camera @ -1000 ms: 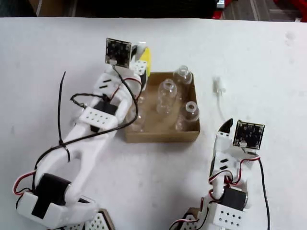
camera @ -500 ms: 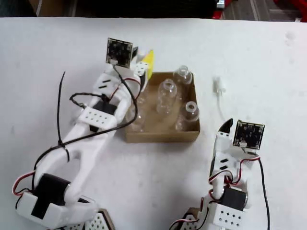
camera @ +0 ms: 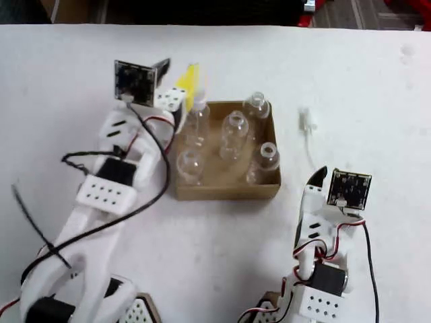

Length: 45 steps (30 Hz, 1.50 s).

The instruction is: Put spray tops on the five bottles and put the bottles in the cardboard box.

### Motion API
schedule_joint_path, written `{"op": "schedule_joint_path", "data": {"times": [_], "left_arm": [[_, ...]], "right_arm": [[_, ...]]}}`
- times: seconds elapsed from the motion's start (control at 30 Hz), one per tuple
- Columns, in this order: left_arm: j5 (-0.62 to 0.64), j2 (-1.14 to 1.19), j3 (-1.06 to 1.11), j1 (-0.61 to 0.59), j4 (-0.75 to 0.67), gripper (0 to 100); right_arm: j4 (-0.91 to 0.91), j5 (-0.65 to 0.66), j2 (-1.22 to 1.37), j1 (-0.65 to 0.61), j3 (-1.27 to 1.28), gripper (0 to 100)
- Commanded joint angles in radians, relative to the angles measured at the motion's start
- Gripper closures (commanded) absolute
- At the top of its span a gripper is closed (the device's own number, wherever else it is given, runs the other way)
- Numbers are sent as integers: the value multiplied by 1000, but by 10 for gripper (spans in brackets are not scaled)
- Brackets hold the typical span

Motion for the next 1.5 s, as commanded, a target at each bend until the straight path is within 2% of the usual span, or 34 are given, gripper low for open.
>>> {"op": "schedule_joint_path", "data": {"times": [0.0,0.17,0.27,0.4,0.5,0.8,1.0,1.4,1.47], "left_arm": [[-41,-61,-127,-94,247,838],[-61,-56,-278,-206,473,838],[-137,-35,-318,-220,546,838],[-261,117,-396,-197,634,838],[-307,305,-523,-197,706,838],[-304,992,-1223,-194,1013,838],[-304,1357,-1668,-180,1189,838],[-311,1842,-2460,-162,1514,838],[-311,1860,-2458,-160,1542,837]], "right_arm": [[-22,0,-1,8,9,943],[-19,0,-1,7,9,943],[-18,0,-1,5,9,943],[-16,0,-1,5,9,943],[-16,0,1,5,9,943],[-16,0,1,4,9,943],[-16,0,1,4,9,943],[-16,43,1,2,9,946],[-16,44,1,2,9,946]]}}
